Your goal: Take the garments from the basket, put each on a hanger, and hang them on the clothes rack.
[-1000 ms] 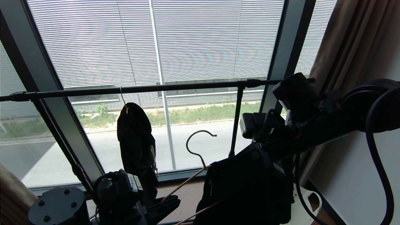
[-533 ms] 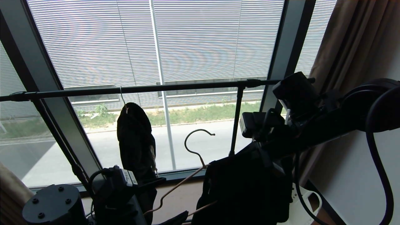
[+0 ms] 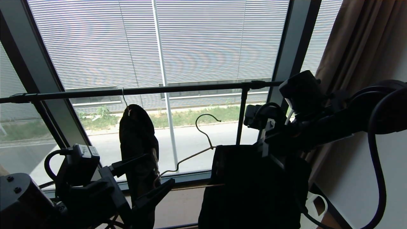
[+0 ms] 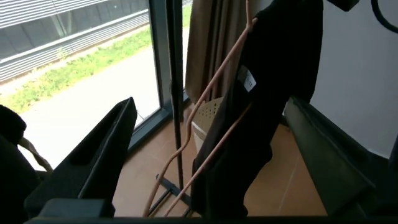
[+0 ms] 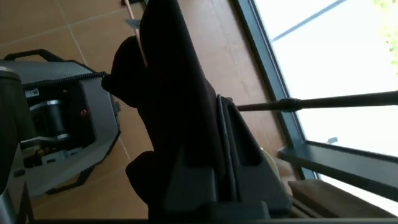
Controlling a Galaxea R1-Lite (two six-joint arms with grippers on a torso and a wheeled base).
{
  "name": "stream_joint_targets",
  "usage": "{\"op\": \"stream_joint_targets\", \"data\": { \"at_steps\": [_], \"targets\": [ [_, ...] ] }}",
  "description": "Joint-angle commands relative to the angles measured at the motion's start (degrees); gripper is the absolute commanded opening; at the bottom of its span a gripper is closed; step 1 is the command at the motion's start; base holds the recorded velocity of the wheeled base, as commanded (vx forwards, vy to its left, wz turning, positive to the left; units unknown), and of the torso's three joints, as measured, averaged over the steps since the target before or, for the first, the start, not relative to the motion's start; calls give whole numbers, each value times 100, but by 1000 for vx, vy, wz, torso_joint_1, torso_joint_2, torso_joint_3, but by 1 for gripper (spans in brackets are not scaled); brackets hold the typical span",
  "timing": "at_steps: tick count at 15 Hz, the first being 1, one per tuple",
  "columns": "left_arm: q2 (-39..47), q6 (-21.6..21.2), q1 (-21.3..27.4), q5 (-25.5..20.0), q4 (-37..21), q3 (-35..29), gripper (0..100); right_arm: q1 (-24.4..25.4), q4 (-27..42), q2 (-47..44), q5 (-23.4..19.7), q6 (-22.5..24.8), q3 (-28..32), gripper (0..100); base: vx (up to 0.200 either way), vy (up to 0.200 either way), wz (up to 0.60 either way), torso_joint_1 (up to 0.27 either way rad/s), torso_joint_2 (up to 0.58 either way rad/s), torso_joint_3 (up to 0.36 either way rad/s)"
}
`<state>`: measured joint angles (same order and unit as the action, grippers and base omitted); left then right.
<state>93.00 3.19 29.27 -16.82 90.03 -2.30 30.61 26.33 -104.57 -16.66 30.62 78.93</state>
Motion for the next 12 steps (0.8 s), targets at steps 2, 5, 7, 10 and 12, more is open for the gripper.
{"op": "stream_joint_targets", "data": {
  "at_steps": [2, 5, 7, 10, 12],
  "targets": [
    [-168, 656, -18, 12, -196, 230, 100, 103, -357, 121, 357, -803, -36, 0, 0, 0, 0, 0, 0, 0],
    [-63, 1412, 123, 30, -890, 230, 100, 226, -1174, 402, 392, -1638, -801, 0, 0, 0, 0, 0, 0, 0],
    [78, 1561, 307, 48, -1137, 230, 100, 226, -1728, 675, 436, -1674, -1328, 0, 0, 0, 0, 0, 0, 0],
    [1220, 1588, 923, 891, -1189, -262, 100, 252, -2071, 1176, 462, -1674, -1926, 0, 0, 0, 0, 0, 0, 0],
    [1756, 1579, 1274, 1383, -1180, -613, 100, 279, -2071, 1343, 454, -1674, -2110, 0, 0, 0, 0, 0, 0, 0]
  ]
}}
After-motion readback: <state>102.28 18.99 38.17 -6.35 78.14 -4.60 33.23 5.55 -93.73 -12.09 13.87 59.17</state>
